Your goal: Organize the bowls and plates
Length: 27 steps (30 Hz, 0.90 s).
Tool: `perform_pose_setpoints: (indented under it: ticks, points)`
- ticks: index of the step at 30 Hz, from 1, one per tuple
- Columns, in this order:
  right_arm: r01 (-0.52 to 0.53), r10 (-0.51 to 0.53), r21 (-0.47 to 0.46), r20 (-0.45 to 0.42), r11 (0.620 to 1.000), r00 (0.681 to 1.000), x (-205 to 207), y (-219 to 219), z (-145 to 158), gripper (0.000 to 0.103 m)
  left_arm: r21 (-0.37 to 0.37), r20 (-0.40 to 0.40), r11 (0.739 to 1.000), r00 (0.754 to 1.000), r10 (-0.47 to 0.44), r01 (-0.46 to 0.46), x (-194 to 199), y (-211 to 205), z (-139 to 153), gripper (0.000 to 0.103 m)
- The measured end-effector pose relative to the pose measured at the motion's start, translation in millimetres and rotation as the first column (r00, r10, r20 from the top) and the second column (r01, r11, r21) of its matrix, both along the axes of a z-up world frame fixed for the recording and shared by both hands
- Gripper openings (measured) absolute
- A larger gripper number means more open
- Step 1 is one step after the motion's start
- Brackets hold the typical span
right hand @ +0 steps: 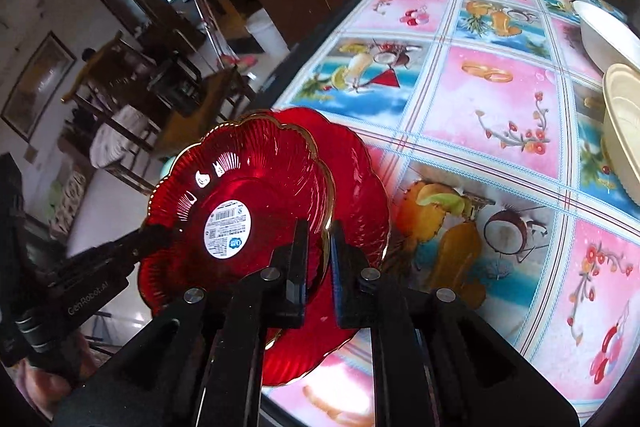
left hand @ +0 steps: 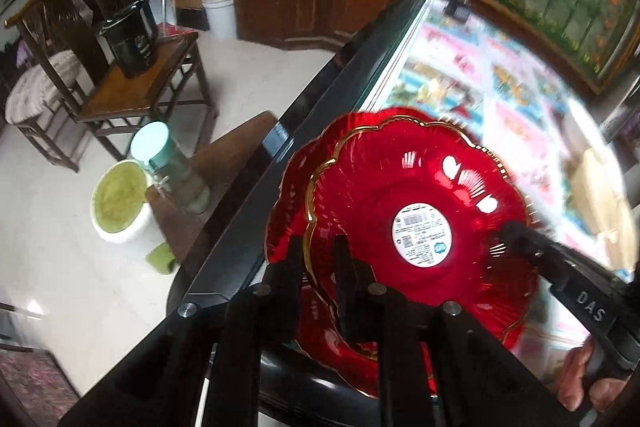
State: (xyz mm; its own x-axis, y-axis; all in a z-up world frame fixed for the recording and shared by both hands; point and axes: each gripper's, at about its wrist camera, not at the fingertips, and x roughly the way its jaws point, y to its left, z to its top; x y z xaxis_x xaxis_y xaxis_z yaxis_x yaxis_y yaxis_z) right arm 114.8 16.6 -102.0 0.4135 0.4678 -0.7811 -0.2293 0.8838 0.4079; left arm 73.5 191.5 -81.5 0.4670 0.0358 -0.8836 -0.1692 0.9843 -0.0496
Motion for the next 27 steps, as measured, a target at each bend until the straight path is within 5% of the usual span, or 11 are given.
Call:
perform_pose_setpoints:
  ticks: [5, 11, 17, 24, 26, 27]
  points:
    - [-0.028, 0.046, -0.188, 0.09, 0.982, 0.995, -5, 20, -4, 0.01, 0.164, 0.045, 0.986, 0.999, 0.012, -0.019, -3, -15, 1, 0.015]
    - [-0.018, 0.078, -0.281, 0.204, 0.96, 0.976, -21, 19, 15, 0.01, 0.269, 0.195, 0.957, 0.979, 0.055, -0.108, -19, -14, 29, 0.019]
    - [0.041, 0.011, -0.152, 0.33, 0.987, 0.944, -41, -23, 44, 0.017, 0.213, 0.326, 0.966, 0.943, 0.069, -0.144, -44, -23, 60, 0.054]
    - [0.176, -0.108, -0.092, 0.498, 0.98, 0.861, -74, -84, 80, 0.017, 0.198, 0.429, 0.979, 0.902, -0.047, -0.043, -62, -71, 87, 0.065]
    - [0.264, -0.138, -0.143, 0.572, 0.954, 0.809, -89, -102, 95, 0.039, 0.212, 0.43, 0.977, 0.896, -0.111, 0.019, -64, -93, 89, 0.072]
    - [0.292, -0.146, -0.161, 0.589, 0.943, 0.795, -93, -108, 98, 0.068, 0.218, 0.427, 0.974, 0.893, -0.146, 0.055, -65, -105, 90, 0.073]
